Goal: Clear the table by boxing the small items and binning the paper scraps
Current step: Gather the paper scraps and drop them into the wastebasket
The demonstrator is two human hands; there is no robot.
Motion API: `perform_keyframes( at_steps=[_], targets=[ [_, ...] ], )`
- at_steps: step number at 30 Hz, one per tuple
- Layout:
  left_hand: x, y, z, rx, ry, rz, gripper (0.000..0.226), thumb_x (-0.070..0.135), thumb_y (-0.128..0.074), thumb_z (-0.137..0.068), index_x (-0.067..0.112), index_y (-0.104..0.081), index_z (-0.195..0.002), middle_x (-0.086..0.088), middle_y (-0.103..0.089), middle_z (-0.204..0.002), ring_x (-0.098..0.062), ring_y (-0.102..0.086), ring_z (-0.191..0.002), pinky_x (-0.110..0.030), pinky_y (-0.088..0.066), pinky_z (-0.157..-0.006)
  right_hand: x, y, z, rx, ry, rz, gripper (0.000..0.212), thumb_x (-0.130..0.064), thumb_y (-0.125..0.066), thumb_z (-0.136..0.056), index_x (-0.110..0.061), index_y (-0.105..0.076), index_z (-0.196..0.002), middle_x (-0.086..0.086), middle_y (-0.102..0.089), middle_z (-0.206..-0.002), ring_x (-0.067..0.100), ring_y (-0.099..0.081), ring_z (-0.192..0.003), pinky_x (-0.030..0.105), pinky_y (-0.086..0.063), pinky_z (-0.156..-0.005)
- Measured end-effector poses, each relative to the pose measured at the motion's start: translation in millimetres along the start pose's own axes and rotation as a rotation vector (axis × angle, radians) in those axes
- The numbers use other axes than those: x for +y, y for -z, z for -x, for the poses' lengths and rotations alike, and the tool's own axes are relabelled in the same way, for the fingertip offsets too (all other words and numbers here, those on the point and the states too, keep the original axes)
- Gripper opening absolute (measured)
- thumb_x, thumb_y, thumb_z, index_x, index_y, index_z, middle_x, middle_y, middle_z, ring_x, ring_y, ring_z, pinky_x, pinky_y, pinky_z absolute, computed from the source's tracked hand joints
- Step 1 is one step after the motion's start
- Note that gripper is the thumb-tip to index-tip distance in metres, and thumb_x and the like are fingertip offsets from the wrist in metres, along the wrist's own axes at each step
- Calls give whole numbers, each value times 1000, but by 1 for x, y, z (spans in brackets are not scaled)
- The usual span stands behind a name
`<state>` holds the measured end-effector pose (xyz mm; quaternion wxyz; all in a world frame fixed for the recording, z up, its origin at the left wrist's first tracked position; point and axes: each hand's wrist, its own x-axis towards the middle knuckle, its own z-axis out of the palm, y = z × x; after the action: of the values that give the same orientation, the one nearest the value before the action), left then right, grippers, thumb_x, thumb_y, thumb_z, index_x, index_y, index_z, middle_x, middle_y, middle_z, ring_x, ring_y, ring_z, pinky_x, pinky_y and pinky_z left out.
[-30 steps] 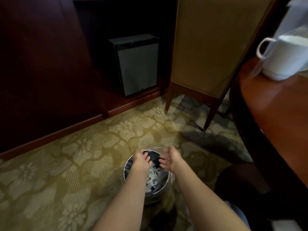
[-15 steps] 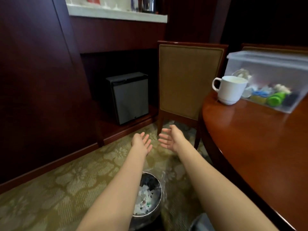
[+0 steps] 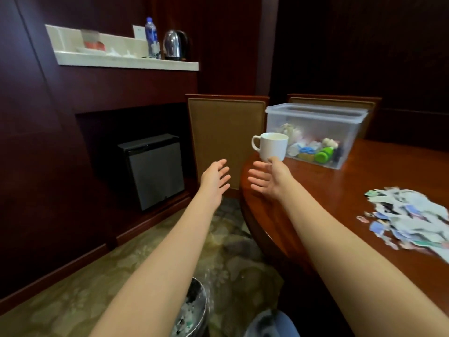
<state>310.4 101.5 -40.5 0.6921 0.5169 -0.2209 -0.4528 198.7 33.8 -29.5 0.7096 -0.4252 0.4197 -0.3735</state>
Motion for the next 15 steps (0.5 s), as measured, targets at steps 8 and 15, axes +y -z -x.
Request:
perform_keyframes(
  at_steps=[8, 15],
  targets=[
    [-35, -89, 32, -382, 45, -303, 38, 26, -37, -100, 19, -47, -135, -8, -47, -141, -24, -43, -129, -35, -34, -101, -35, 103, 42, 238, 103, -10, 40, -34, -24, -100, -11, -57, -102, 15, -53, -134, 33, -53, -118, 37, -40, -89],
    [-76, -142, 67, -913, -144, -1109, 83, 49, -65, -82, 34, -16, -147, -1, -12, -156, -23, -16, -143, -41, -23, -114, -41, 183, 81, 514, 248, 3, 35, -22, -29, -99, -7, -58, -112, 10, -60, -106, 26, -58, -94, 34, -47, -79]
  ],
)
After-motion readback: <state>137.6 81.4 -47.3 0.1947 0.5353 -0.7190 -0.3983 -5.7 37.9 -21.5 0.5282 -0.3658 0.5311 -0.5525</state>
